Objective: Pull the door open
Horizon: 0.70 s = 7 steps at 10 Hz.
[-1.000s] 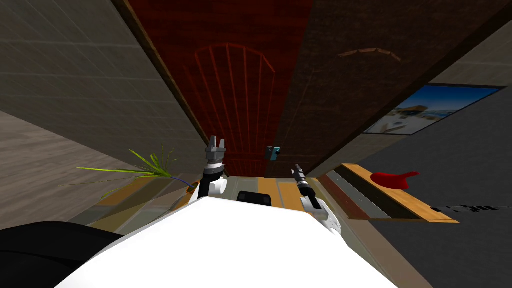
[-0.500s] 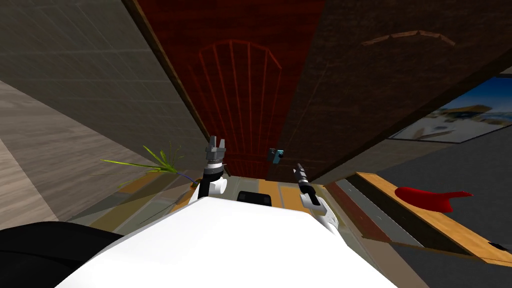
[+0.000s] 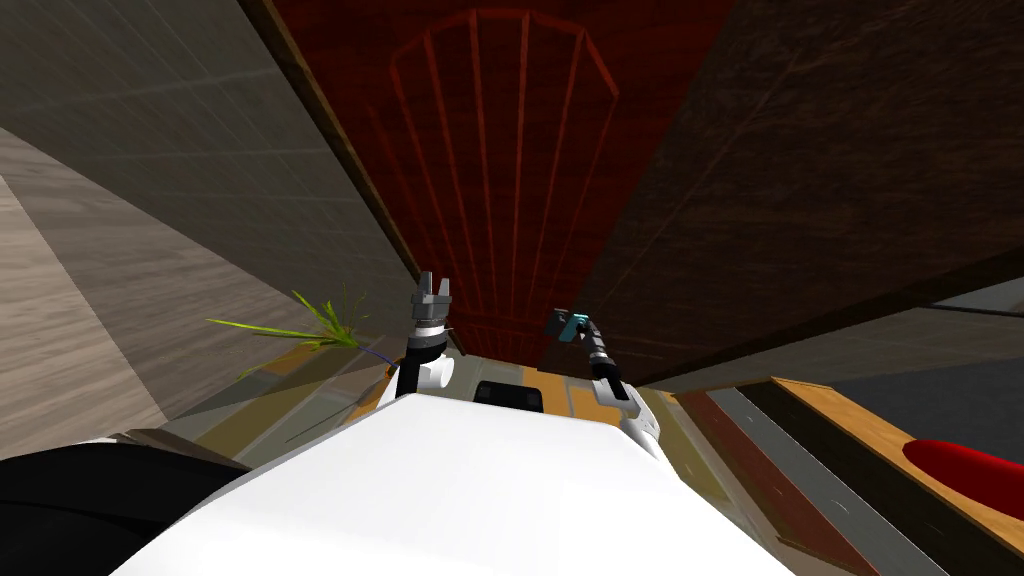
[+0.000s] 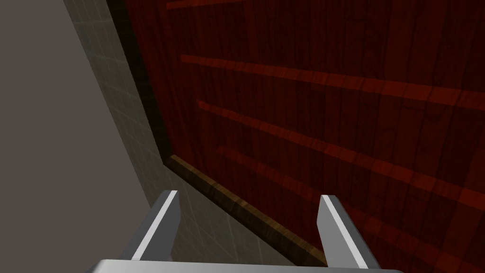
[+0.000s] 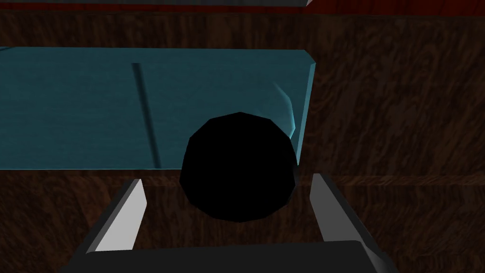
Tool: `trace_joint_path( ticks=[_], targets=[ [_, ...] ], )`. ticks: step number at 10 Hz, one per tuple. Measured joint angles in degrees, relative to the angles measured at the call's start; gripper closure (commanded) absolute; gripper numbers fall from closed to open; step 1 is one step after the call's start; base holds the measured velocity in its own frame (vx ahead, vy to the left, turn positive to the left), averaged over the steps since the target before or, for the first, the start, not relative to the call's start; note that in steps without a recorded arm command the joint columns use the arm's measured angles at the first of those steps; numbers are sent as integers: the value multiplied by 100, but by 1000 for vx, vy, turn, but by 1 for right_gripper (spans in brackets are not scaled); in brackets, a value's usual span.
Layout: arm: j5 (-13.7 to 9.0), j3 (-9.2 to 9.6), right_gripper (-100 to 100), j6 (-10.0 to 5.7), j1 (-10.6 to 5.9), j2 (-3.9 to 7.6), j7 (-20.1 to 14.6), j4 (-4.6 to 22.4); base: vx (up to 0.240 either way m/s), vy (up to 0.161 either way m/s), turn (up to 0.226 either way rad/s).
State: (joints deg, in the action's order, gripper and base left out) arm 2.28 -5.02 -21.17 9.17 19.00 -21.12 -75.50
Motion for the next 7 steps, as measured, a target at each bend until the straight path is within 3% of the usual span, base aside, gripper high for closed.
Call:
trace_joint_path(
  ticks=[5, 6, 7],
  targets=[
    [-2, -18, 100, -3, 4, 9, 3, -1, -20, -14, -3],
    [-1, -16, -100, 3, 13, 8, 3, 6, -108, -59, -118],
    [-8, -57, -100, 39, 63, 39, -3, -21, -164, -92, -100]
  ],
)
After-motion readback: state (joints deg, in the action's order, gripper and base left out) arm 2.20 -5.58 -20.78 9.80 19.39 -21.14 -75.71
